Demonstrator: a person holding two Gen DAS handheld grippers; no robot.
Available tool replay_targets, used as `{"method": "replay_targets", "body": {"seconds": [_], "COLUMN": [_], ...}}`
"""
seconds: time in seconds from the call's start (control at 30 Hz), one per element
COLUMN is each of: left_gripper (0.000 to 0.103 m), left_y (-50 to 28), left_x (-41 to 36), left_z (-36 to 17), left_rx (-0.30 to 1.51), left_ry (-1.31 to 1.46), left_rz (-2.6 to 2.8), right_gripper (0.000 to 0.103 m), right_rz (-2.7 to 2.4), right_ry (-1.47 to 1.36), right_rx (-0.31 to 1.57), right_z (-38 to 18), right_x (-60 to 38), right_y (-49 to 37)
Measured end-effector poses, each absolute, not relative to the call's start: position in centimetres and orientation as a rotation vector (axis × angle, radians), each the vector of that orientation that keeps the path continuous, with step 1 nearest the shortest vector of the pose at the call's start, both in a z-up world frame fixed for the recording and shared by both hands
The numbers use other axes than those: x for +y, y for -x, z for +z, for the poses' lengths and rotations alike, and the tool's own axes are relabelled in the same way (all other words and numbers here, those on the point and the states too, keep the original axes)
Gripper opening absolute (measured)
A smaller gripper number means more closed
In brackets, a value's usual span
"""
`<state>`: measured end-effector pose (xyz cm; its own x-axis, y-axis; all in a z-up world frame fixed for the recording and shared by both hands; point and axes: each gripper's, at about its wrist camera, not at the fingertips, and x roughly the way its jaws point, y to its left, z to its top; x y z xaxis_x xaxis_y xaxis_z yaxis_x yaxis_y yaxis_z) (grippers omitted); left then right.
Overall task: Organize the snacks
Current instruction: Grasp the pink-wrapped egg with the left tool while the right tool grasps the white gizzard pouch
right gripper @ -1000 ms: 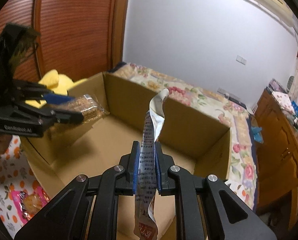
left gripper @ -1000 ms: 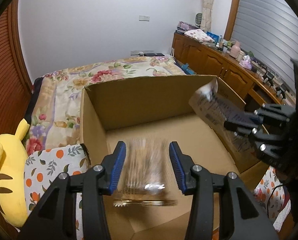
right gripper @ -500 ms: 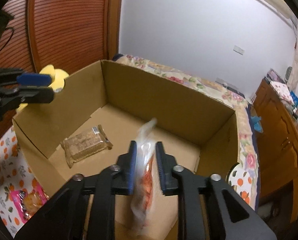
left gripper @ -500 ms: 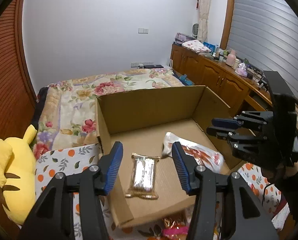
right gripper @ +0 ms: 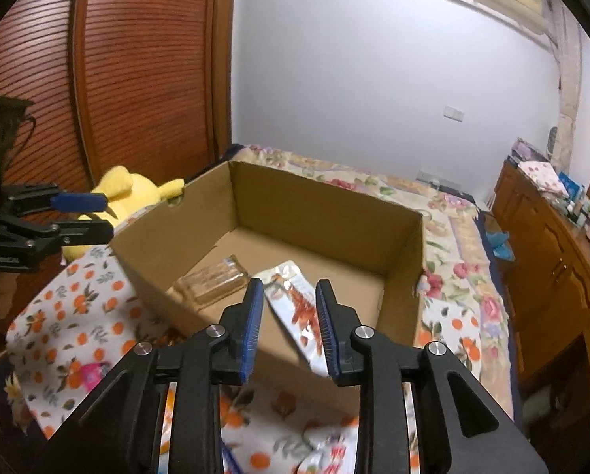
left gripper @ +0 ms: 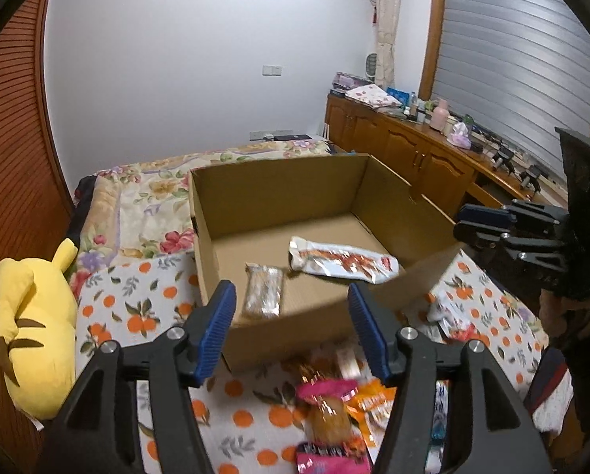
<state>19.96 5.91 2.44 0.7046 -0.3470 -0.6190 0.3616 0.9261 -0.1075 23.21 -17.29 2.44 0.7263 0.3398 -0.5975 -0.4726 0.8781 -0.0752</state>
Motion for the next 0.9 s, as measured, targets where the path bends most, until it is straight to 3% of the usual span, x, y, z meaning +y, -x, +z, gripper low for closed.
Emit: {"method": "replay_targets", "body": {"seconds": [0.43, 0.9], "left_gripper": [0.062, 0.062], "left_y": [-17.1, -17.2], "left_x": [4.3, 3.1], "left_z": [-3.1, -8.7], "left_rx": [0.795, 0.92], "left_ry": [-0.019, -0.031], "left_rz": [-0.417, -0.404], "right_gripper": [0.05, 0.054], "right_rz": [0.371, 0.3], "right_ry": [0.194, 0.146], "right_rx": [0.687, 0.835], "right_z": [-1.1, -7.9], "right_x": [-20.6, -24.2], "right_y": [-18.2, -19.2]}}
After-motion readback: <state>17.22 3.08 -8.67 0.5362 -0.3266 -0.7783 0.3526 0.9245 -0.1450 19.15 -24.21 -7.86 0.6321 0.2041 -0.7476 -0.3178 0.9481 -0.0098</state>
